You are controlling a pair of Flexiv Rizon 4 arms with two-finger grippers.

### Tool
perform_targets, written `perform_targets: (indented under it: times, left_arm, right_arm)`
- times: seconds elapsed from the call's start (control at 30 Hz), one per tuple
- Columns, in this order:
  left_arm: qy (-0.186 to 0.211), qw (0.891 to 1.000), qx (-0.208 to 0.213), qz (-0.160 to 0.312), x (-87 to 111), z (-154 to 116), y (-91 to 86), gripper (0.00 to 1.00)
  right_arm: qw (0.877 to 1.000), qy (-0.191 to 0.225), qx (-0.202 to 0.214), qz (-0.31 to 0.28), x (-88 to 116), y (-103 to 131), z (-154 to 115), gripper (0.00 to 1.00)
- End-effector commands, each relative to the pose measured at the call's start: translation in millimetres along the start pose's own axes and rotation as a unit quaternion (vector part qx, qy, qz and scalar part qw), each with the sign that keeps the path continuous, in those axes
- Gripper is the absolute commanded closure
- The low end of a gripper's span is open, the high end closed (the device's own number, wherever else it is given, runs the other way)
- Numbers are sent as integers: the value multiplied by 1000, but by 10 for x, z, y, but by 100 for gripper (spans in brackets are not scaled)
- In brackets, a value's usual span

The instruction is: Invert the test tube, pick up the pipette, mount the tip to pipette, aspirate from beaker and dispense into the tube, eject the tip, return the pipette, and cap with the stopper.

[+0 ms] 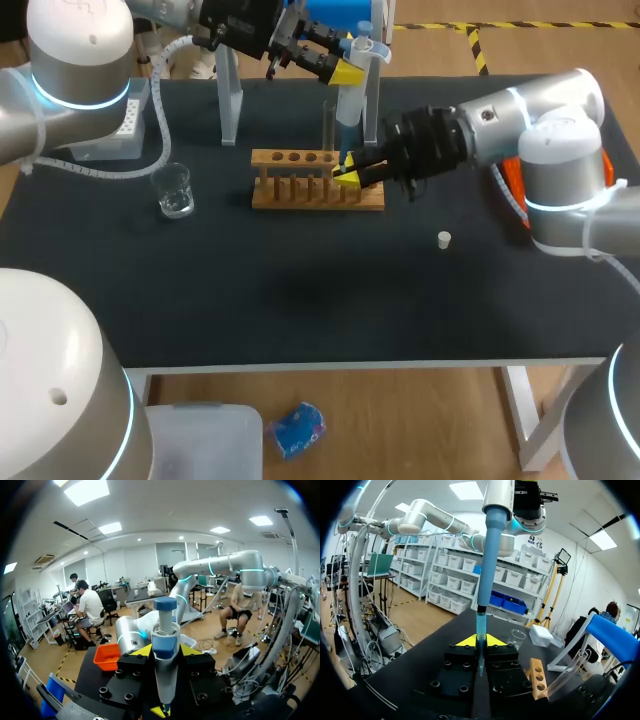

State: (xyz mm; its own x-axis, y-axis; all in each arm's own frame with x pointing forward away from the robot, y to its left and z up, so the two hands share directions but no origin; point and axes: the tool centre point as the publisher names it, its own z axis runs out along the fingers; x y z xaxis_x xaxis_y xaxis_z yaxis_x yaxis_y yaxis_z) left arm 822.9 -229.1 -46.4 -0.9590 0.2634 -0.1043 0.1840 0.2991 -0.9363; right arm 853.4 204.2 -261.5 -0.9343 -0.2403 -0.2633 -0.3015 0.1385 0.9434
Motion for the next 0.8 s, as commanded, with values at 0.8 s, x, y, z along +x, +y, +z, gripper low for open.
perform_targets:
  times: [0.8]
  left_arm:
    - [1, 1000, -1, 0, 1, -11, -2, 100]
  right_arm:
    - [991, -34, -108, 70, -12, 86, 2, 100]
